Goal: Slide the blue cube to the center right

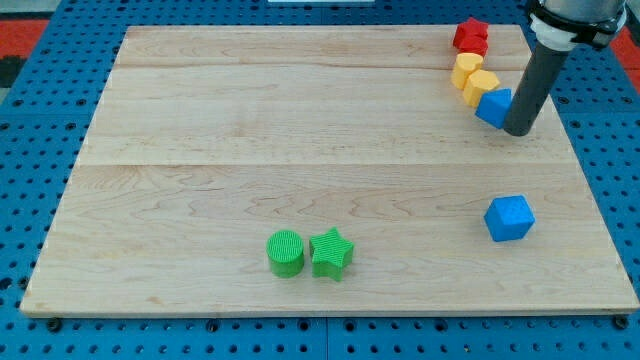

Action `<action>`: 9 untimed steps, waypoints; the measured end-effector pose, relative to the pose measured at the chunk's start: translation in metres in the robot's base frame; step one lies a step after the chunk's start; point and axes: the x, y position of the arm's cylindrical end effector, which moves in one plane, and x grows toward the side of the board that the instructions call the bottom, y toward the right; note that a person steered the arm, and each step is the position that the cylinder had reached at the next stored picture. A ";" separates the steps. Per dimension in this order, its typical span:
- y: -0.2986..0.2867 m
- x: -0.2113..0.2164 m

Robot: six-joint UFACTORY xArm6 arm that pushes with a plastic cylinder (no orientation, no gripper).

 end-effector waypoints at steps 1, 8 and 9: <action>0.000 0.001; -0.103 0.188; -0.069 0.149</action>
